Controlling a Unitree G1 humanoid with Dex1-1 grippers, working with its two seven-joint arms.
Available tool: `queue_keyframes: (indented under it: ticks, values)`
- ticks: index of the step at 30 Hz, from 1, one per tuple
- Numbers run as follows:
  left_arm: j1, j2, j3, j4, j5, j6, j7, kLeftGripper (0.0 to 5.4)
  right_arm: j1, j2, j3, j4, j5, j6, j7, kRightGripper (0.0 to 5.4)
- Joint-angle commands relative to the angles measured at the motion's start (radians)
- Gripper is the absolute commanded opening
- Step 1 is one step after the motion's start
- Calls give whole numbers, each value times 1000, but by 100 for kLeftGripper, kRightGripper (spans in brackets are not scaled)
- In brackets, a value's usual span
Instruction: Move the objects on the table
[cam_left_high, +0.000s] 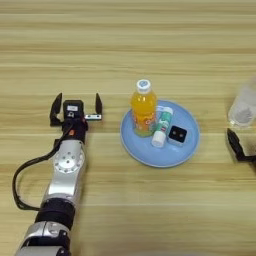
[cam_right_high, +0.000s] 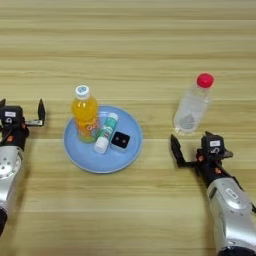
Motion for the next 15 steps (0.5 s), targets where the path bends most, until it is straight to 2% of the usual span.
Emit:
queue_keyframes:
  ticks: [1,5,12,15]
  values:
    - [-11,7,2,18,0,-11,-2,540,-15,4,5,26,-3,-15,1,538]
    - [-7,6,-1,5,0,-18,-6,540,-18,2,5,31,-2,-20,-4,538]
    - [21,-8,-8,-140,-5,-8,-9,540,-47,14,12,63,-3,-35,-11,538]
    - [11,-2,-3,-119,-7,-9,-13,540,-74,24,16,117,-8,-53,-13,538]
